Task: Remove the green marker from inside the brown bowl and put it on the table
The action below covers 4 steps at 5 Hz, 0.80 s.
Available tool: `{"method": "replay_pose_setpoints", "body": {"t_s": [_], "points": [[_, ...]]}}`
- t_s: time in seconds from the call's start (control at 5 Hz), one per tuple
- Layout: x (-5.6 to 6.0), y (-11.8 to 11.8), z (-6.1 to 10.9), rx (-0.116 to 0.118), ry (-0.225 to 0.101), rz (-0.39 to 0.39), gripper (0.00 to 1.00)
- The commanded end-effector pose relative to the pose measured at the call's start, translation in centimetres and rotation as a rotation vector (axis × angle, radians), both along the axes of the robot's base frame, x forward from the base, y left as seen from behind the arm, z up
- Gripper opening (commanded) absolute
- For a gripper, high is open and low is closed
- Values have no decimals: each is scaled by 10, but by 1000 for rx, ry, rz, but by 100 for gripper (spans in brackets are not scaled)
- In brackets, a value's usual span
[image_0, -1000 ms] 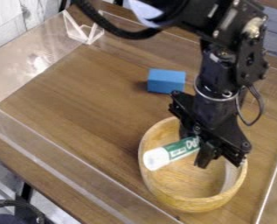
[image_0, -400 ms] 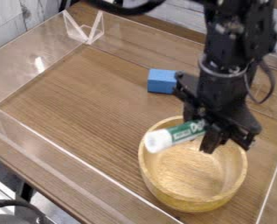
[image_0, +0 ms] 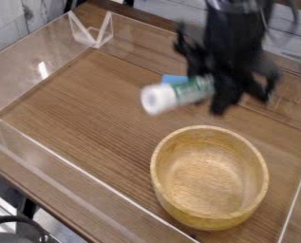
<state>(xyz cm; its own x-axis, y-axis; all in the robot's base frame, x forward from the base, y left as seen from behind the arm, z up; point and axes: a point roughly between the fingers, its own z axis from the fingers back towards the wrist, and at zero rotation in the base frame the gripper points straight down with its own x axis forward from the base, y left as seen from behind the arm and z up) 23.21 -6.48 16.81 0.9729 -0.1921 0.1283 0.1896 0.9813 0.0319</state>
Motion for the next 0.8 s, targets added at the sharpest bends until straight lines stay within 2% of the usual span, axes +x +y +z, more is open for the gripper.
{"method": "replay_pose_setpoints", "body": {"t_s": [0.0, 0.2, 0.6], "points": [[-2, 10, 9, -10, -61, 4, 0], [-18, 11, 6, -16, -72, 33, 0], [-30, 1, 2, -20, -84, 59, 0]]}}
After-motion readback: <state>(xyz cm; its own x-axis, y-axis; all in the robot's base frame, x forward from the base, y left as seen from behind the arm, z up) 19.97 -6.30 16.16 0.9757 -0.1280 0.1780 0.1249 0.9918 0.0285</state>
